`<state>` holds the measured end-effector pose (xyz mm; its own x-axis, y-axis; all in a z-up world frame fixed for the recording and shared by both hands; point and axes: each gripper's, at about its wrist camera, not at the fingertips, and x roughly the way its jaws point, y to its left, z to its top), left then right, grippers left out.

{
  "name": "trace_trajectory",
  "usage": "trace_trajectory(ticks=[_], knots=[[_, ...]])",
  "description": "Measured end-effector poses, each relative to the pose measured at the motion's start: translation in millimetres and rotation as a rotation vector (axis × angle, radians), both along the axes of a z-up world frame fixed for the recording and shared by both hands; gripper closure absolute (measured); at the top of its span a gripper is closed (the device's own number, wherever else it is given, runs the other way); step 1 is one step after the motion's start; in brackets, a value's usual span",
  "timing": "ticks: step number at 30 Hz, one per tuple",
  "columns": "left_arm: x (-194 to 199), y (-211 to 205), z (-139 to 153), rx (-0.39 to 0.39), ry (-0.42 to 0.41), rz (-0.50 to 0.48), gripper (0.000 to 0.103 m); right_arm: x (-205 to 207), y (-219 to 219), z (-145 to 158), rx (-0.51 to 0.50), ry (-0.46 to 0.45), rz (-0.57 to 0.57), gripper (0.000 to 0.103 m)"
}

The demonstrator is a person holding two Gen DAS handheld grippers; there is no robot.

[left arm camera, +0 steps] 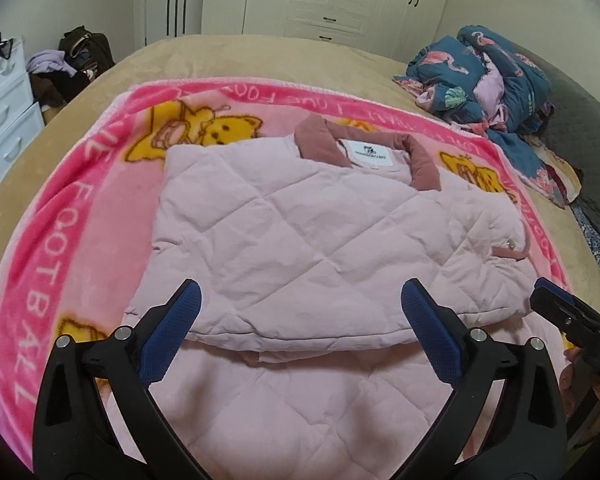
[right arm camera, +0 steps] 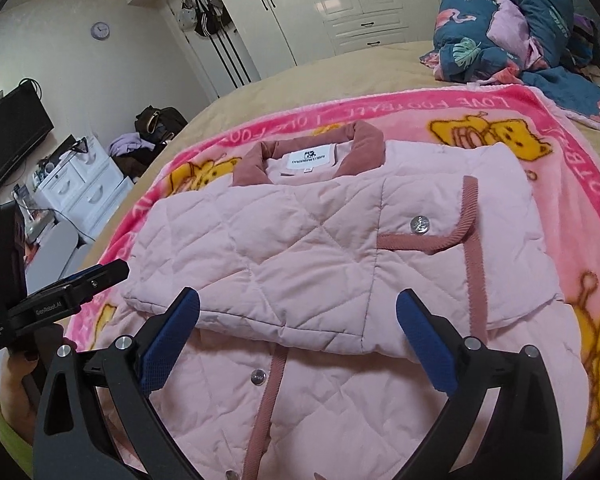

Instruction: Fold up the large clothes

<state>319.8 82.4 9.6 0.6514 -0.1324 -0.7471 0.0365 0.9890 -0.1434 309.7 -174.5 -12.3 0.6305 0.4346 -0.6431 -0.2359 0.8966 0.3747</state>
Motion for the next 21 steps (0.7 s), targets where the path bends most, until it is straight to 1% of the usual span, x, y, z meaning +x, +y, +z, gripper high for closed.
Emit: trace_trajectory(ticks=[11, 21], knots=[[-18, -12, 21, 0.019, -0.045, -0.021, 0.009, -22, -4, 27, -0.004, -0.067, -0.010, 0.005], [-41, -20, 48, 0.045, -0.111, -0.033, 0.009, -43, -12, 51, -0.004, -0.133, -0.025, 0.005]])
